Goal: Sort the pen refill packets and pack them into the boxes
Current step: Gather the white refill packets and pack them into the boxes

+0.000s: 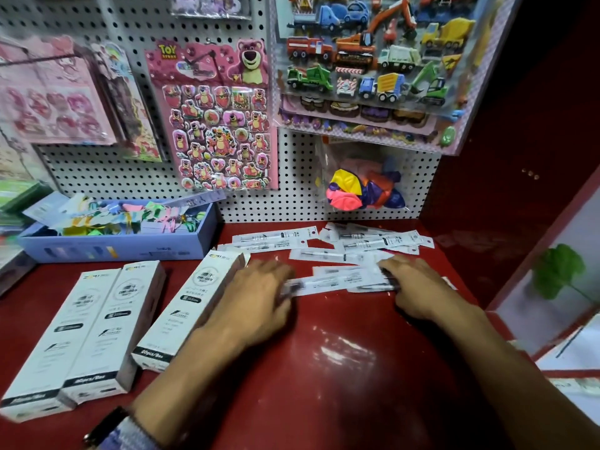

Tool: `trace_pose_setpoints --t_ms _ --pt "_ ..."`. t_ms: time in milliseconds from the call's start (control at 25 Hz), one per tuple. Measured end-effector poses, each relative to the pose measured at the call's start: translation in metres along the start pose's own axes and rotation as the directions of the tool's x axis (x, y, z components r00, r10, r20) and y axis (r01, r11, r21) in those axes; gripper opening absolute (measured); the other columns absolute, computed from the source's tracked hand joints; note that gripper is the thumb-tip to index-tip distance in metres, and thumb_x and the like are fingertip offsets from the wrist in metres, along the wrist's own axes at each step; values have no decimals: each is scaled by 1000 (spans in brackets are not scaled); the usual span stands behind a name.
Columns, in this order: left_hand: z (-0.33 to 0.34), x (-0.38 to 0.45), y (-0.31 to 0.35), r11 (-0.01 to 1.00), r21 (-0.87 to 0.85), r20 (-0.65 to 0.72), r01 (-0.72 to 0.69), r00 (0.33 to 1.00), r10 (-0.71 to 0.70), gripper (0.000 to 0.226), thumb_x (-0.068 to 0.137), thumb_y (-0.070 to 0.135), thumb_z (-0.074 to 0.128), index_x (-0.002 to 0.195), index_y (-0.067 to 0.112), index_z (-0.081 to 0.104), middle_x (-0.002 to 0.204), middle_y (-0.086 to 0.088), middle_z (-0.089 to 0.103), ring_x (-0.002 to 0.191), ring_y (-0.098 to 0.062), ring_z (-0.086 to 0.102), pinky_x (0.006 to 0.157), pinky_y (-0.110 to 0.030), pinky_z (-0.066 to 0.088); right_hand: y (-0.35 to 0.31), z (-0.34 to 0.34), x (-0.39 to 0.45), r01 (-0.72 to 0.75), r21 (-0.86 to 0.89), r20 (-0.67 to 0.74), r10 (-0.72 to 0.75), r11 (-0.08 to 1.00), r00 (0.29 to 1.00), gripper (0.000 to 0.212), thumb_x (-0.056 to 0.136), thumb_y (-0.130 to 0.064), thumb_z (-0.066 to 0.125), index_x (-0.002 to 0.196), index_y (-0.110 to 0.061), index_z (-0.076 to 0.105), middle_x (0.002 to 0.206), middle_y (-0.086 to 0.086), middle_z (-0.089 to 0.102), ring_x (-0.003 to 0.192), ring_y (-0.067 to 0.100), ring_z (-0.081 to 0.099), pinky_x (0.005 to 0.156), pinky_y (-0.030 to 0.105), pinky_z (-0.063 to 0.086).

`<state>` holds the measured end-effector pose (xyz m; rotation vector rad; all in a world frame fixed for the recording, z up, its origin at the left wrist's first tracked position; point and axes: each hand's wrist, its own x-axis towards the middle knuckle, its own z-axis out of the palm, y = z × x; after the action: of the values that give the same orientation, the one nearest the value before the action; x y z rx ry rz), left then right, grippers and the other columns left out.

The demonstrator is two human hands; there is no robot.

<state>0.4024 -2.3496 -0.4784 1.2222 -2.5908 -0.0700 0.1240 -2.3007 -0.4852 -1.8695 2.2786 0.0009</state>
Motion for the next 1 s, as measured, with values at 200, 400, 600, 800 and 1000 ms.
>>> trace_pose_setpoints --t_ms 200,400,600,800,1000 --pt "36 11 26 998 -56 252 3 968 11 74 89 59 47 150 25 23 155 -1 30 141 -27 27 115 -46 23 -18 3 -13 325 -10 -126 -324 946 938 15 96 -31 54 108 -29 64 108 -15 58 106 16 45 89 36 36" --pt "36 19 38 999 -45 209 17 978 -8 72 80 62 53 144 33 37 130 -1 35 124 -23 30 102 -44 34 -24 10 -19 448 139 -161 -427 883 890 14 91 -37 59 100 -30 67 106 -17 56 99 12 49 89 36 41" --pt "30 21 38 972 -233 275 -14 958 80 75 76 23 53 147 27 30 142 -1 45 128 -24 39 107 -40 35 -31 1 -23 369 547 -112 -371 751 922 25 81 -24 57 103 -32 66 97 -10 69 88 12 63 81 36 52" --pt "22 17 47 976 198 218 -91 975 47 50 85 23 49 134 25 42 121 -2 45 114 -26 43 93 -43 30 -44 6 -16 338 304 -99 -324 891 941 39 102 -25 40 138 -32 52 141 -11 52 126 15 47 103 32 34" --pt "28 12 39 979 156 130 -131 985 111 27 85 21 44 112 18 44 112 -2 46 100 -23 43 89 -37 41 -52 -3 -10 79 141 -159 -56 987 986 25 93 -31 48 95 -15 68 110 3 65 109 27 55 93 40 41"
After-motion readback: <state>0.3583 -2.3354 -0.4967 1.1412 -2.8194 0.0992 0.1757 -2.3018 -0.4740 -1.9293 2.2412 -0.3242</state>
